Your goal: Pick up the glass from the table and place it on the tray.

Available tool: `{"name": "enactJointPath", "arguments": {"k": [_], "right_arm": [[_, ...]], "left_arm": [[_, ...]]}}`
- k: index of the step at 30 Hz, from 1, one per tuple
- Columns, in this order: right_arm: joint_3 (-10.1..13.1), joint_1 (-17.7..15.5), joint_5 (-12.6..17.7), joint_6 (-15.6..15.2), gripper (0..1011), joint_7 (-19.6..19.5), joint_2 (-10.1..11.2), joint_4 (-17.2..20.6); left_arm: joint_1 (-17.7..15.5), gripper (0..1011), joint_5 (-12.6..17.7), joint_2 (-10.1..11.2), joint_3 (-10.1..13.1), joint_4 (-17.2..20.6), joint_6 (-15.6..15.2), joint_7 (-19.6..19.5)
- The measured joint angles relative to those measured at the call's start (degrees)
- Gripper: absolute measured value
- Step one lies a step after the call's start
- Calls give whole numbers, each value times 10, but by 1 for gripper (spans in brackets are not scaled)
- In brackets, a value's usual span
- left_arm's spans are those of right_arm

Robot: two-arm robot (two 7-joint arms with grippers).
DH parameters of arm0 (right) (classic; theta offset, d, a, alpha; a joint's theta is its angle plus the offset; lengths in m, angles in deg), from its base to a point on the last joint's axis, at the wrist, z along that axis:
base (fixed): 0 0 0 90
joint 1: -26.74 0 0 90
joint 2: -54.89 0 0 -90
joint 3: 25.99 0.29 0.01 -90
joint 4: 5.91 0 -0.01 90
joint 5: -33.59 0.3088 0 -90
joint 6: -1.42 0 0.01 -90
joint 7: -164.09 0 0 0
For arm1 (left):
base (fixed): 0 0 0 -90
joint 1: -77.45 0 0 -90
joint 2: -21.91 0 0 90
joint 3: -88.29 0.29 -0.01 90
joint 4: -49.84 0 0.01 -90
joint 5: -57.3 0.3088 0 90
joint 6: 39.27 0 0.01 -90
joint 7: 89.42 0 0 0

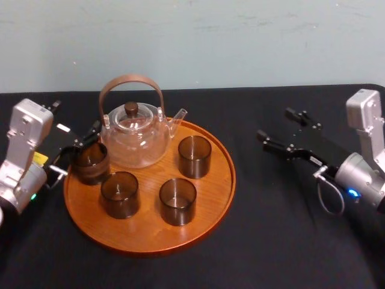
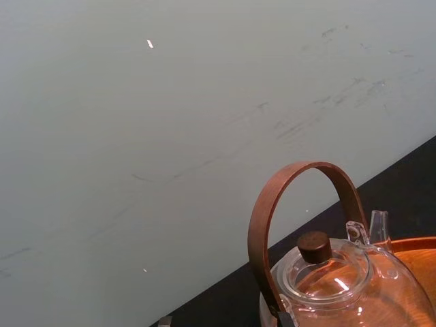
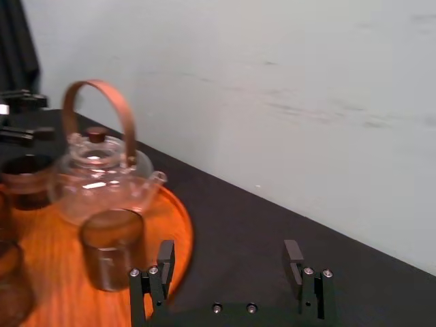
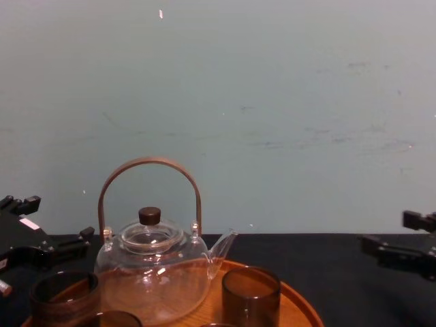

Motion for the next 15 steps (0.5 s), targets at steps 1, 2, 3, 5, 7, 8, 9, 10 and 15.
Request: {"name": "enactJointPath", "arguments": {"k": [1, 2, 3, 5, 7, 8, 9, 10, 15], "right_arm": [[6, -3, -2, 2, 1002, -5, 0, -3], [8, -5, -3, 3, 1002, -7, 0, -4], [11, -6, -4, 4, 1002, -9, 0, -5], [17, -9, -8, 5, 1002, -15, -1, -10], [20, -11, -13, 5, 1002, -20, -3, -15], [21, -11, -19, 5, 1002, -26, -4, -20], [22, -11, -23, 5, 1002, -28, -4, -22], [22, -11, -23, 4, 1002, -28, -4, -22], [21, -11, -22, 4, 1002, -27, -4, -21]], "left_arm": [[0, 1001, 0, 0, 0, 0, 0, 0], [0, 1001, 0, 0, 0, 0, 0, 0], [0, 1001, 0, 0, 0, 0, 0, 0], [0, 1001, 0, 0, 0, 0, 0, 0], [0, 1001, 0, 0, 0, 0, 0, 0], [0, 1001, 0, 0, 0, 0, 0, 0], [0, 1001, 0, 0, 0, 0, 0, 0], [0, 1001, 0, 0, 0, 0, 0, 0], [0, 1001, 0, 0, 0, 0, 0, 0]]}}
